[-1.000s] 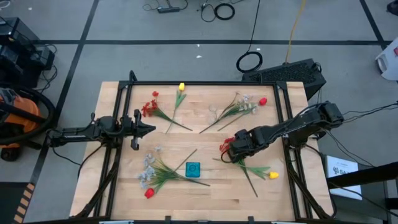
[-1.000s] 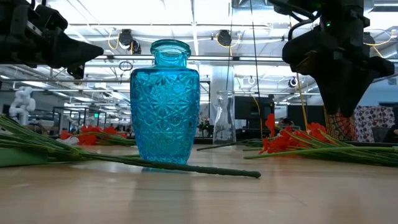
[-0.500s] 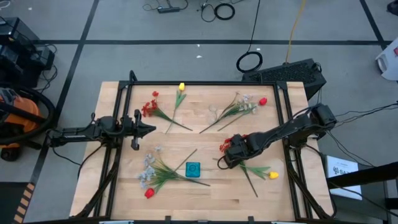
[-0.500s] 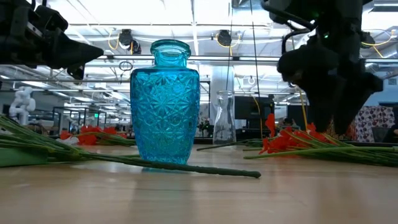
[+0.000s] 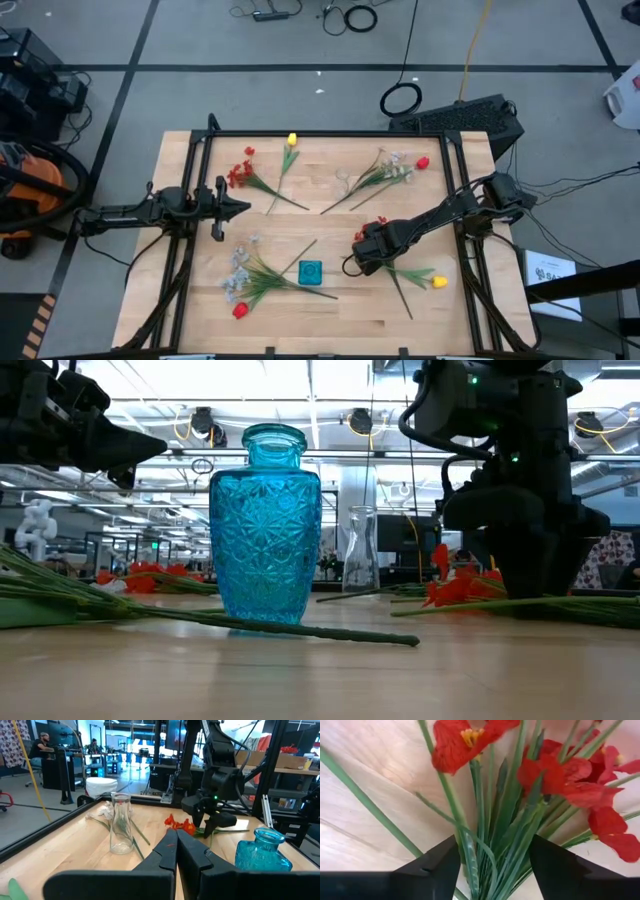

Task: Sort flowers into vase by color
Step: Put the bottom red flowers into the transparent flower vase

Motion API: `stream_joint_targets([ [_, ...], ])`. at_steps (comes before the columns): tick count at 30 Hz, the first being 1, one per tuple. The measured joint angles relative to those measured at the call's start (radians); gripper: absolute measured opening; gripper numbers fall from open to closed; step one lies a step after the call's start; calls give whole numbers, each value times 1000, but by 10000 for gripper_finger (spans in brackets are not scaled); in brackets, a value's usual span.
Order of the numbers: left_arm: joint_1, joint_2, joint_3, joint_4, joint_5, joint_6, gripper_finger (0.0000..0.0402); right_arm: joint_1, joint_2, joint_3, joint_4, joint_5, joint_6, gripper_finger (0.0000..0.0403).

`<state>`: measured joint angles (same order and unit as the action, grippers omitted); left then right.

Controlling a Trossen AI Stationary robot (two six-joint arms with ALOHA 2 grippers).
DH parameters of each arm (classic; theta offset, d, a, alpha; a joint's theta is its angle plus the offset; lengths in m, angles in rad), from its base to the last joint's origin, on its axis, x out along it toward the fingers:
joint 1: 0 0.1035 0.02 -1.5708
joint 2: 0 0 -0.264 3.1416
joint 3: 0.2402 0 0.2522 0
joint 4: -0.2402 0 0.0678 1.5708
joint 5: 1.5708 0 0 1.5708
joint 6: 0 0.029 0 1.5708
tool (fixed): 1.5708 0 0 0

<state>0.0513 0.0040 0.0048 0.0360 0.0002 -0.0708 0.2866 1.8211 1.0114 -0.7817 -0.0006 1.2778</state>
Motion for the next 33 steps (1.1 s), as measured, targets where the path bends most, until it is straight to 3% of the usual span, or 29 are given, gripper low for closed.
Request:
stream_joint_targets([
  [5,0,0,0,0,0,0,9,-5,1,0,16,1,19,164],
  [14,0,0,0,-1,0,0,9,-4,-1,-1,36,16,-36,21],
  [18,0,0,0,0,0,0,9,-3,4,37,-8,51,-48,10],
  [23,0,0,0,0,0,0,9,-8,-8,137,-143,247,-113,4],
  [33,0,0,0,-1,0,0,9,-3,-196,311,-244,652,-112,2],
])
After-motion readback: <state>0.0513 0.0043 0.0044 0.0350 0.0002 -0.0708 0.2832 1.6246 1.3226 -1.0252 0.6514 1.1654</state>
